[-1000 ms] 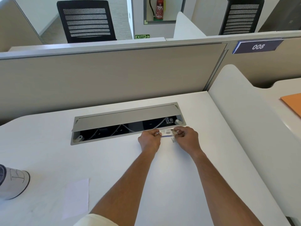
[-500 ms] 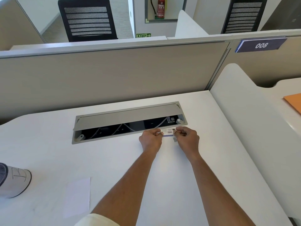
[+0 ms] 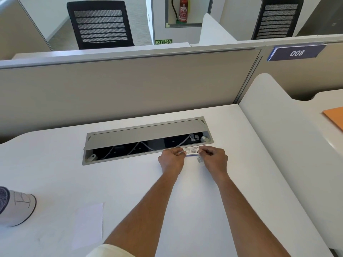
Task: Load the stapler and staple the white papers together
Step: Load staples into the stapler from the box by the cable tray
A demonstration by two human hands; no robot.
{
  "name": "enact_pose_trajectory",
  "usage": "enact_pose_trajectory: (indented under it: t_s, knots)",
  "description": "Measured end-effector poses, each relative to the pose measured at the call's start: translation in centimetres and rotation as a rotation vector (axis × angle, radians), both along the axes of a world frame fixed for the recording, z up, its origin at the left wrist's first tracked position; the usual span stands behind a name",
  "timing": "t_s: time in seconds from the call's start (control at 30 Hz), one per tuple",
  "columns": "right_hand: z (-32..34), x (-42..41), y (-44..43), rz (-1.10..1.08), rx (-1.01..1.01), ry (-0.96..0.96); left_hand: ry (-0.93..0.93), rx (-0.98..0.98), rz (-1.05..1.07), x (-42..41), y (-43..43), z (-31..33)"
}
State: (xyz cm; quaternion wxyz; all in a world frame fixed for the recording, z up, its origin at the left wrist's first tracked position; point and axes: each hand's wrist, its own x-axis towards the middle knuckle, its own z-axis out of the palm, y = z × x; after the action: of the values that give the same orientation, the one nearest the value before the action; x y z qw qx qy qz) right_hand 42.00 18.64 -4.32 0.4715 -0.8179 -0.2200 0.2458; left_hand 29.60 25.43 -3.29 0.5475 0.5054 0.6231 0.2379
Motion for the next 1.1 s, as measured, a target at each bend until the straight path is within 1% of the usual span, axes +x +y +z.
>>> enact_pose_trajectory:
  t_s: [0.17, 0.4, 0.7, 0.83, 0.93, 1.0, 1.1]
  knots:
    - [0.2, -0.3, 0.3, -0.033, 0.004, -0.012, 0.014, 0.026, -0.013, -0.2, 0.0, 0.0]
    - [0.2, -0.4, 0.6, -0.056, 0.002, 0.033, 0.028, 0.056, -0.069, -0.1, 0.0, -0.2]
    - [0.4, -0.6, 0.5, -0.049, -0.013, 0.031, 0.099, 0.153, -0.215, -0.2, -0.5, 0.2]
    - [0.4, -0.4, 0.3, -0.024, -0.014, 0.038, 0.100, 0.142, -0.205, -0.1, -0.6, 0.4]
    - [0.4, -0.4, -0.1, -0.049, 0.010, 0.065, 0.084, 0.117, -0.176, -0.2, -0.7, 0.4]
    - [0.2, -0.6, -0.8, -0.065, 0.016, 0.042, 0.069, 0.096, -0.156, -0.4, -0.7, 0.5]
    - [-0.5, -1.6, -1.8, -0.014, -0.006, -0.114, 0.073, 0.090, -0.161, -0.8, -0.7, 0.9]
